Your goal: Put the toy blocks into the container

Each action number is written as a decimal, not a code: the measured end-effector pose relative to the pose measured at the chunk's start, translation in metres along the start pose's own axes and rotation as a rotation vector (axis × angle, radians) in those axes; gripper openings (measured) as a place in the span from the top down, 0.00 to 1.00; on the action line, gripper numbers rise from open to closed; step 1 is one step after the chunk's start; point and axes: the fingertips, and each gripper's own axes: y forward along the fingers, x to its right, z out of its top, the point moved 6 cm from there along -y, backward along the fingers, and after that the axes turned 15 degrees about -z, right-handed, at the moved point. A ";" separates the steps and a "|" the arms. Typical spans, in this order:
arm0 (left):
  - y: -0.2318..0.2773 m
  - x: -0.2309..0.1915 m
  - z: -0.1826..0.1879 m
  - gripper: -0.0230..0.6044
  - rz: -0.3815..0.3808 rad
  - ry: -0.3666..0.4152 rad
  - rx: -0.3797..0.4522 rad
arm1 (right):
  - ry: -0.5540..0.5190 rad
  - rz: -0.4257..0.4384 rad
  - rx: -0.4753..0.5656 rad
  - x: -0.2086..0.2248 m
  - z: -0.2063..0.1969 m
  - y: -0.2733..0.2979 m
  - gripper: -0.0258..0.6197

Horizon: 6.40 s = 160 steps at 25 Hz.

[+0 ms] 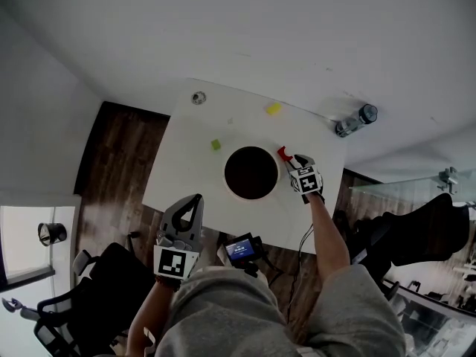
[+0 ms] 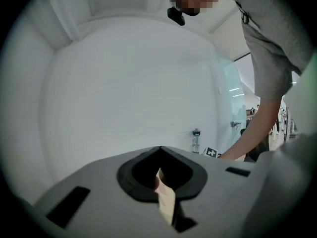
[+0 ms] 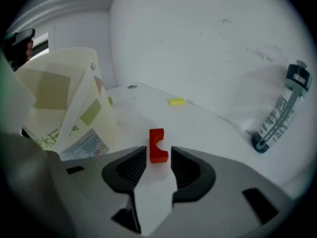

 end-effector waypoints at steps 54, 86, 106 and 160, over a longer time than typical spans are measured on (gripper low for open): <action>0.072 0.006 0.000 0.96 -0.187 0.037 0.022 | 0.201 -0.042 0.182 -0.056 -0.014 -0.218 0.76; 0.062 -0.066 -0.012 0.96 -0.229 -0.001 0.005 | 0.058 -0.037 0.239 -0.120 0.109 -0.209 0.76; 0.081 -0.102 -0.067 0.95 -0.243 0.064 -0.119 | 0.209 -0.117 0.222 -0.114 0.089 -0.233 0.77; 0.204 -0.162 -0.272 0.75 -0.444 0.025 -0.807 | 0.438 -0.339 0.059 -0.144 0.025 -0.284 0.78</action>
